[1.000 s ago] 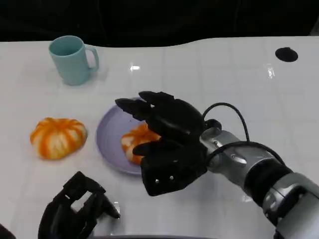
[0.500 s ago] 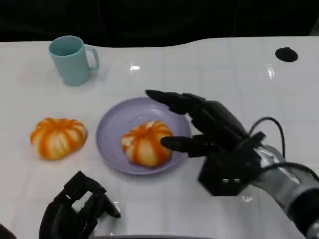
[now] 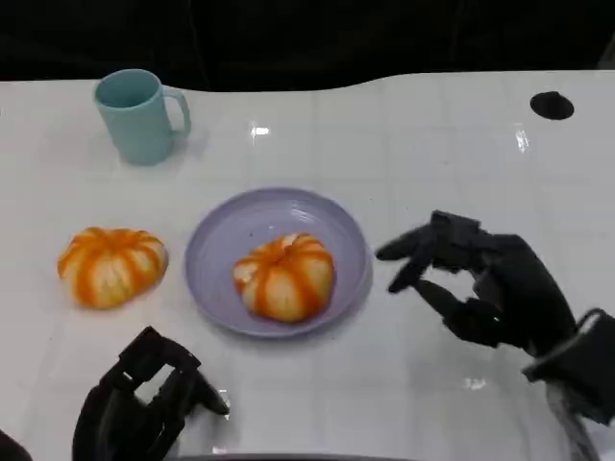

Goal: Grasp the bread from the table and place it into the plate.

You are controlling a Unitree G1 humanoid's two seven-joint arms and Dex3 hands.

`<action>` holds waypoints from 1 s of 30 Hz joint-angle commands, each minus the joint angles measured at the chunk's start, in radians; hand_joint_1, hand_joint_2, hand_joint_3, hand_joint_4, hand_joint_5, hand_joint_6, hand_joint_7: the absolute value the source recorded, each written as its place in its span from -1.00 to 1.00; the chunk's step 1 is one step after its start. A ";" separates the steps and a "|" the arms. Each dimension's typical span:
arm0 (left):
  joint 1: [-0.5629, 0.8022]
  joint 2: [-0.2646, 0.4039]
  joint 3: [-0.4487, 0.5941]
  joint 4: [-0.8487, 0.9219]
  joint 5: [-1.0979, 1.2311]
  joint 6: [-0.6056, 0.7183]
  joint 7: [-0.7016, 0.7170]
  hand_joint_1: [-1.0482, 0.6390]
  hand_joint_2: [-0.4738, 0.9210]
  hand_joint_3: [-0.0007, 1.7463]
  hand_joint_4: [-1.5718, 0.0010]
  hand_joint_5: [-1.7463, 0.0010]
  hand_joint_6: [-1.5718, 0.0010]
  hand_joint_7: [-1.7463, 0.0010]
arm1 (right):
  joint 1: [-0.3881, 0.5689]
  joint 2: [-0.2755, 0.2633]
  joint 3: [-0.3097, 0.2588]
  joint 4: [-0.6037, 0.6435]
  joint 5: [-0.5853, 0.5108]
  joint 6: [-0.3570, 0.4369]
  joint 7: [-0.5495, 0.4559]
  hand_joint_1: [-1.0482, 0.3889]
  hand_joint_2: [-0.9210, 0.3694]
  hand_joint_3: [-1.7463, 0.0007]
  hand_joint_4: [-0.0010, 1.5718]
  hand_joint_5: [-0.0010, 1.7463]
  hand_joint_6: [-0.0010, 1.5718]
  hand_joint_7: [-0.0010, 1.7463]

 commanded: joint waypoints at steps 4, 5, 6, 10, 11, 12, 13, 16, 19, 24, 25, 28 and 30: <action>0.023 0.019 0.000 -0.021 0.001 0.004 -0.001 -0.38 1.00 -0.69 0.22 -1.00 0.37 -0.74 | 0.099 0.031 -0.083 -0.023 0.110 0.010 0.110 -0.25 -1.00 0.57 0.01 0.99 -0.10 0.71; 0.024 0.020 -0.001 -0.022 0.000 0.005 -0.002 -0.38 1.00 -0.68 0.22 -1.00 0.37 -0.74 | 0.108 0.036 -0.092 -0.021 0.115 0.016 0.116 -0.25 -1.00 0.58 0.03 0.99 -0.08 0.73; 0.025 0.021 0.000 -0.023 -0.001 0.006 -0.003 -0.38 1.00 -0.68 0.22 -1.00 0.37 -0.76 | 0.116 0.039 -0.101 -0.016 0.121 0.020 0.124 -0.24 -1.00 0.58 0.09 1.00 -0.03 0.76; 0.027 0.023 0.000 -0.027 -0.006 0.014 -0.006 -0.38 1.00 -0.68 0.22 -1.00 0.38 -0.77 | 0.133 0.038 -0.129 0.001 0.123 0.025 0.155 -0.25 -1.00 0.58 0.17 1.00 0.04 0.81; 0.027 0.024 0.000 -0.028 -0.008 0.018 -0.008 -0.38 1.00 -0.69 0.22 -1.00 0.39 -0.77 | 0.142 0.035 -0.135 -0.002 0.140 0.043 0.178 -0.25 -1.00 0.58 0.17 1.00 0.04 0.81; 0.027 0.025 0.001 -0.027 -0.010 0.020 -0.009 -0.39 1.00 -0.69 0.23 -1.00 0.39 -0.77 | 0.150 0.035 -0.143 -0.003 0.162 0.062 0.206 -0.26 -1.00 0.58 0.20 1.00 0.04 0.87; 0.026 0.026 0.001 -0.025 -0.010 0.018 -0.012 -0.39 1.00 -0.69 0.23 -1.00 0.39 -0.76 | 0.160 0.035 -0.150 -0.011 0.181 0.089 0.228 -0.26 -1.00 0.59 0.21 1.00 0.04 0.89; 0.024 0.031 0.004 -0.020 -0.012 0.019 -0.018 -0.38 1.00 -0.69 0.23 -1.00 0.40 -0.75 | 0.193 0.038 -0.167 -0.037 0.221 0.163 0.273 -0.25 -1.00 0.63 0.24 1.00 0.07 0.96; 0.024 0.032 0.005 -0.021 -0.011 0.020 -0.016 -0.38 1.00 -0.69 0.23 -1.00 0.39 -0.75 | 0.217 0.040 -0.180 -0.053 0.225 0.191 0.297 -0.23 -1.00 0.63 0.27 1.00 0.06 0.99; 0.024 0.030 0.008 -0.017 -0.014 0.014 -0.020 -0.37 1.00 -0.70 0.23 -1.00 0.39 -0.74 | 0.245 0.037 -0.193 -0.057 0.225 0.204 0.342 -0.22 -1.00 0.62 0.28 1.00 0.05 1.00; 0.024 0.031 0.008 -0.018 -0.013 0.017 -0.018 -0.37 1.00 -0.70 0.22 -1.00 0.38 -0.74 | 0.251 0.035 -0.194 -0.060 0.224 0.212 0.346 -0.23 -1.00 0.63 0.28 1.00 0.05 1.00; 0.029 0.032 0.005 -0.023 -0.005 0.012 -0.013 -0.38 1.00 -0.70 0.22 -1.00 0.38 -0.74 | 0.266 0.033 -0.195 -0.078 0.213 0.228 0.347 -0.23 -1.00 0.64 0.28 1.00 0.06 1.00; 0.028 0.033 0.004 -0.018 0.000 -0.003 -0.017 -0.38 1.00 -0.68 0.23 -1.00 0.39 -0.75 | 0.273 0.033 -0.196 -0.086 0.213 0.238 0.351 -0.23 -1.00 0.64 0.28 1.00 0.06 1.00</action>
